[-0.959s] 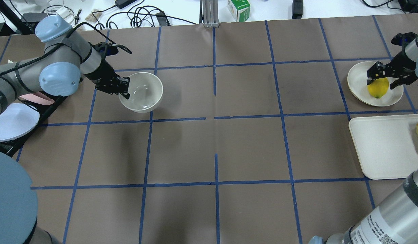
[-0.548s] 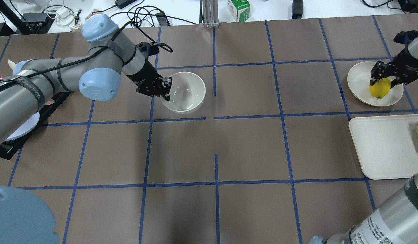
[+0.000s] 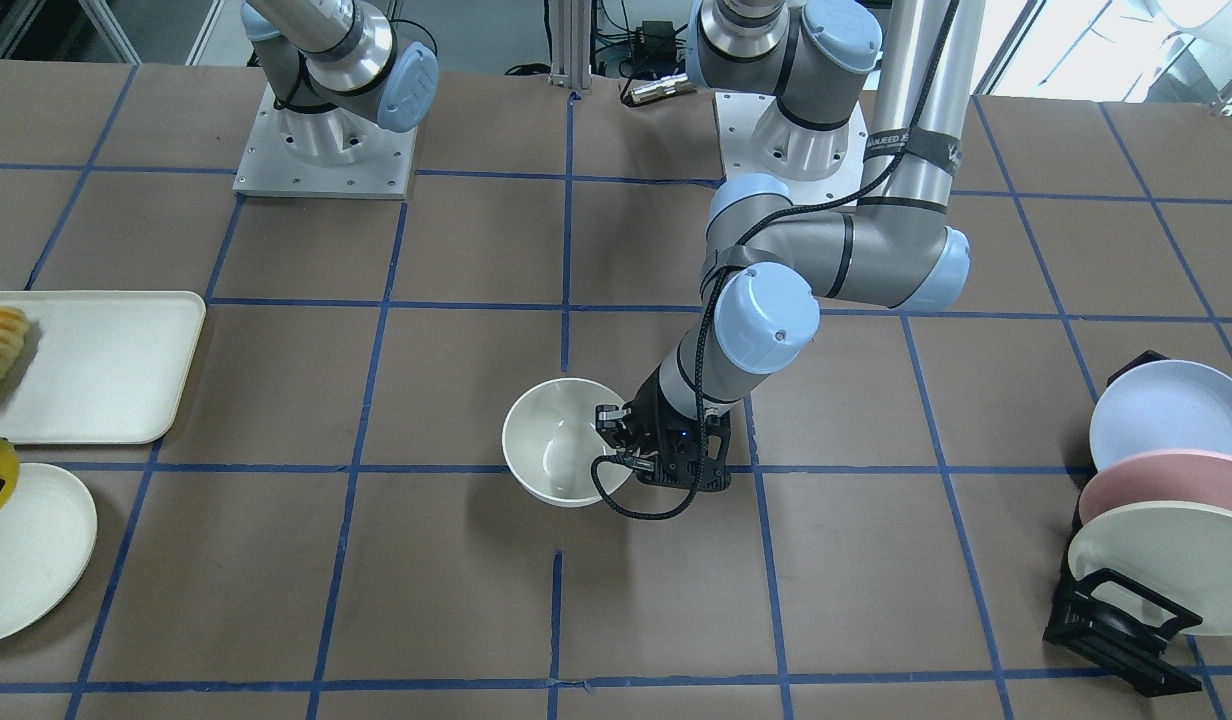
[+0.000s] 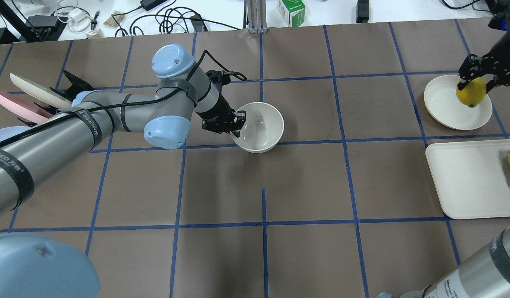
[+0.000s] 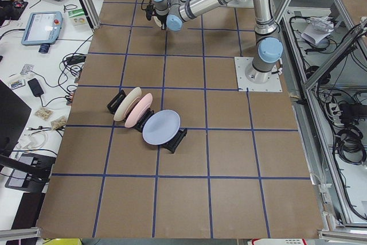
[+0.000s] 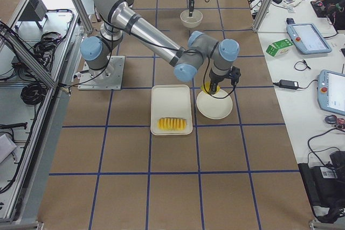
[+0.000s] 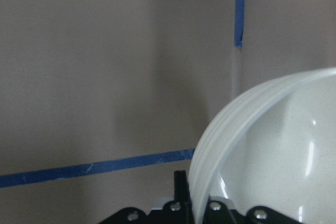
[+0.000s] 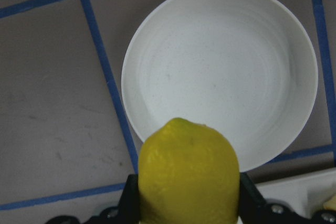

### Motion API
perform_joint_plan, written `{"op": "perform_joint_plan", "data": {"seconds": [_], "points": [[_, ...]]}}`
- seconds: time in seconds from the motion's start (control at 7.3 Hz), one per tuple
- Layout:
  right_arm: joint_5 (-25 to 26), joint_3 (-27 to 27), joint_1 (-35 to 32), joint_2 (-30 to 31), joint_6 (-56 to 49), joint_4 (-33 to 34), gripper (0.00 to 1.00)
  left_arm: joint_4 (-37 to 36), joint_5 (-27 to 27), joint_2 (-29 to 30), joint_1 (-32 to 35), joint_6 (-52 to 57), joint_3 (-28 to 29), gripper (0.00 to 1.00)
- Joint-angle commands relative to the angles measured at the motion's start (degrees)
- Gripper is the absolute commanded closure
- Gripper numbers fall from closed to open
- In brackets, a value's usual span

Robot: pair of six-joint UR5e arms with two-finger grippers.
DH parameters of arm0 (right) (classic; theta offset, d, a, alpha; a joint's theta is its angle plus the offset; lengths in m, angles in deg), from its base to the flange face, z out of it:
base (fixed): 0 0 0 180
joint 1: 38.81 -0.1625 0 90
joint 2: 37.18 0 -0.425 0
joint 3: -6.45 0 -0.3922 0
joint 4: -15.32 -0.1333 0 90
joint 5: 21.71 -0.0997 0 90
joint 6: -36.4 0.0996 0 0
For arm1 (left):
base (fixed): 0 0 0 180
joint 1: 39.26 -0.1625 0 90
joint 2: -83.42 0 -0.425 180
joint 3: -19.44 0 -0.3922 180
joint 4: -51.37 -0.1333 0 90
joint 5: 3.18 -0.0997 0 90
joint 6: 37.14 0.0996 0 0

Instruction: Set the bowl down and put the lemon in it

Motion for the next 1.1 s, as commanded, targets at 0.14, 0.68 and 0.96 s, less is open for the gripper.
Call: {"op": "perform_joint_plan", "data": {"seconds": [0.14,0.68,0.96], "points": [[4.11,5.78,-9.01,5.03,0.12,-15.62,1.0,-1.16,0.05,1.48,0.39,-0.56,-0.62,1.0],[4.2,5.61,-20.44,8.91,9.41,-19.61,1.0,-0.99,-0.47,-0.7,-0.04,0.67,0.34,0.0],[3.59,5.52,-27.12,9.7,17.82,-19.26,1.0,3.81,-2.58,-4.82,-3.63,0.93,1.39,0.0]]}}
